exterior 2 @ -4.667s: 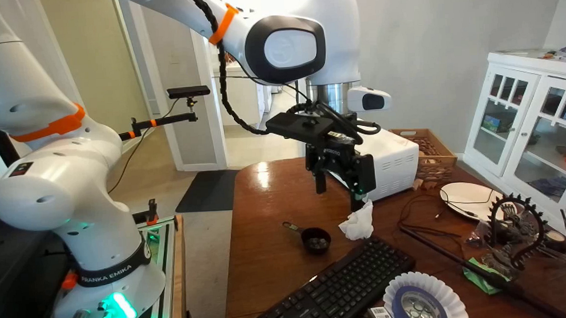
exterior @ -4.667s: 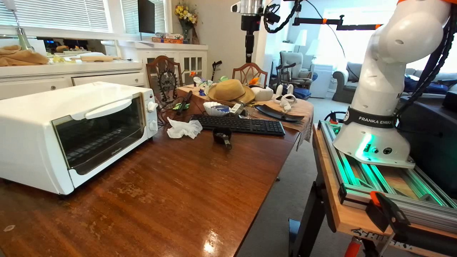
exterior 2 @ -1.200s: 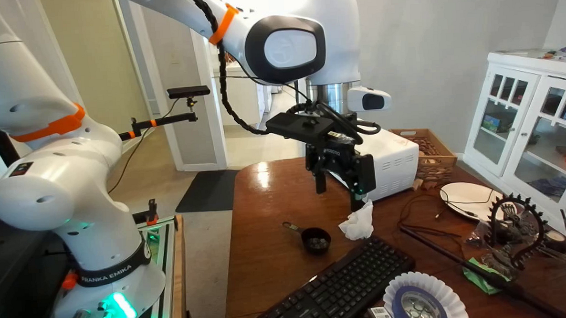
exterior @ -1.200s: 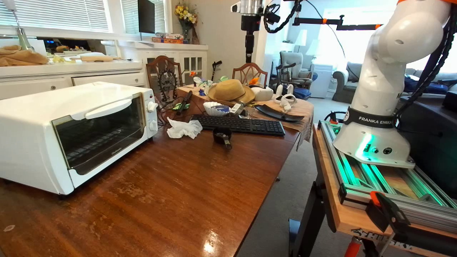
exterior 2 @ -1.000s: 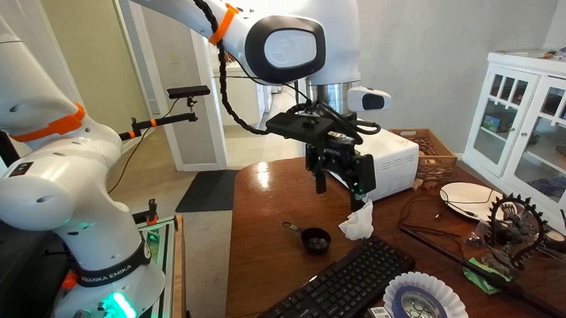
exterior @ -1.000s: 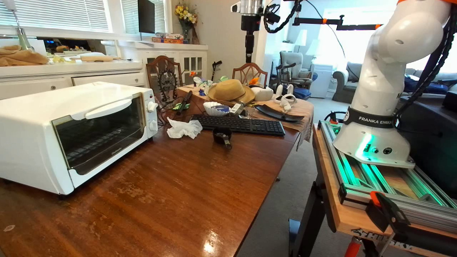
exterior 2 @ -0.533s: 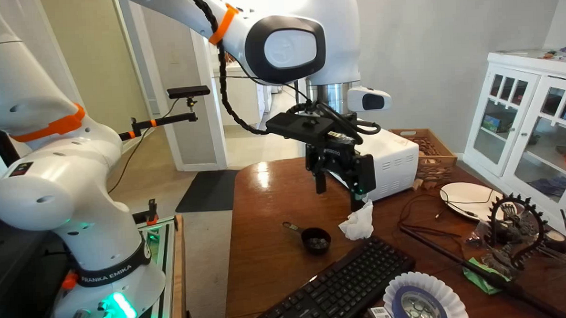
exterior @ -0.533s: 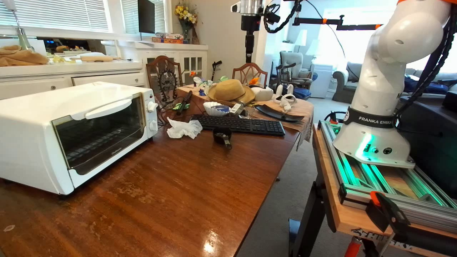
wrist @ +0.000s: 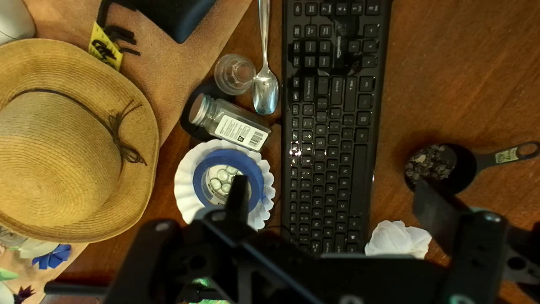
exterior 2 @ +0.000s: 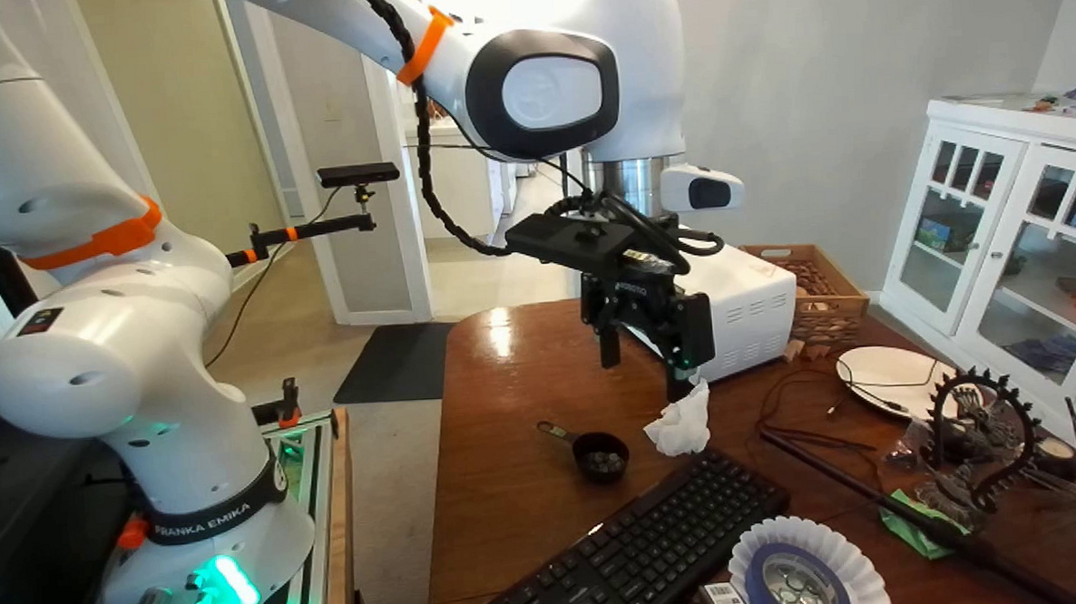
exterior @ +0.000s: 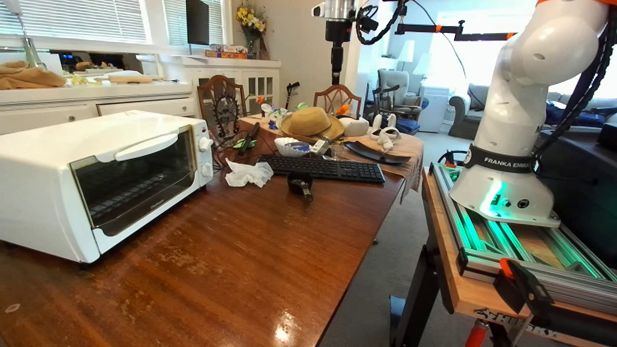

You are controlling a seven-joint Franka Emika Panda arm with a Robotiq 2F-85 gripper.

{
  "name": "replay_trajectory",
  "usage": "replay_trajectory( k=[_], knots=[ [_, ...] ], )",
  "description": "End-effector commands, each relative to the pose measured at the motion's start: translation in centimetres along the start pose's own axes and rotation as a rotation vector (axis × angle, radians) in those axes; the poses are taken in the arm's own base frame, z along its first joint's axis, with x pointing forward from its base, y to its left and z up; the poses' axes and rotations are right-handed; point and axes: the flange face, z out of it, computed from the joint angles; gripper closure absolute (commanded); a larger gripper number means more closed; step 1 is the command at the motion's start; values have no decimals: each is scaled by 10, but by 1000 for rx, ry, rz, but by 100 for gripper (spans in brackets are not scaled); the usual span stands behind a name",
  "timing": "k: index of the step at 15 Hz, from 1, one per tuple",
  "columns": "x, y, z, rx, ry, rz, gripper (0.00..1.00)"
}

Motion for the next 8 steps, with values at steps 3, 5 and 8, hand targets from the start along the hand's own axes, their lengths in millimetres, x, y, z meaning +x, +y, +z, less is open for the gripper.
replay_trajectory(
  k=[3,5,8],
  knots=[
    [-3,18,-5,-58,-2,-9,0],
    [-4,35,-14,-107,-19,-93,0],
    [1,44,-16,-150,-61,-259,0]
  ],
)
